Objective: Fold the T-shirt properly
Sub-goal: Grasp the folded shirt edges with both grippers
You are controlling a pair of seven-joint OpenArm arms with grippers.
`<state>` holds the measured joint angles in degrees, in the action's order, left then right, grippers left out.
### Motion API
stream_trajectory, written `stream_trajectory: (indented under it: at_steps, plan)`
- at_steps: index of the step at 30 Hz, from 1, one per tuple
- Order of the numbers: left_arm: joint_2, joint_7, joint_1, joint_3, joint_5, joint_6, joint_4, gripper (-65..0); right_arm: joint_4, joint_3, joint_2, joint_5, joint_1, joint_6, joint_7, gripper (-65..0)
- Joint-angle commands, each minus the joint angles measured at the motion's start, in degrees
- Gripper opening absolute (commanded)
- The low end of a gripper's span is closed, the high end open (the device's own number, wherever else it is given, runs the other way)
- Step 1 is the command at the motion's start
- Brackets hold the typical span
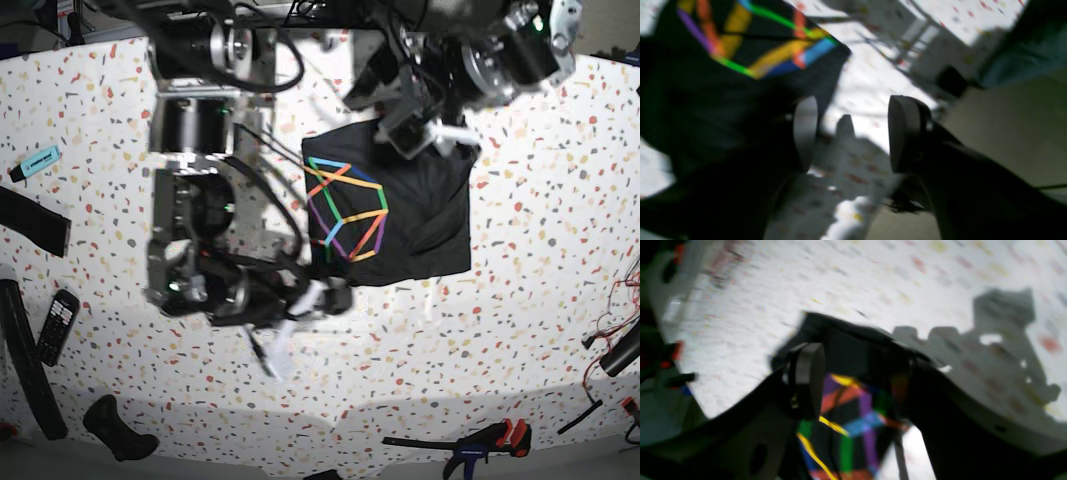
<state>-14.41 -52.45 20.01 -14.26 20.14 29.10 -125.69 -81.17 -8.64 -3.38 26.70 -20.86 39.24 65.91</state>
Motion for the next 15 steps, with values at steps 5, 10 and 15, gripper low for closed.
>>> stream_trajectory:
  at_steps: [5, 10, 15]
  plan:
    - [-0.1, 9.1, -4.1, 0.0, -8.1, 0.0, -0.4, -33.0, -0.9, -5.3, 8.9, 0.8, 1.1, 0.3, -0.9, -35.9]
    - [0.0, 10.8, -11.2, 0.0, -5.4, -0.6, 11.5, -33.0, -0.9, -7.0, 15.9, 0.8, 4.2, 0.3, -0.9, -35.9]
    - [0.4, 13.9, -20.1, 0.0, 5.8, -0.3, 22.1, -33.0, -0.9, -7.1, 18.4, 0.7, 5.7, 0.3, -0.9, -35.9]
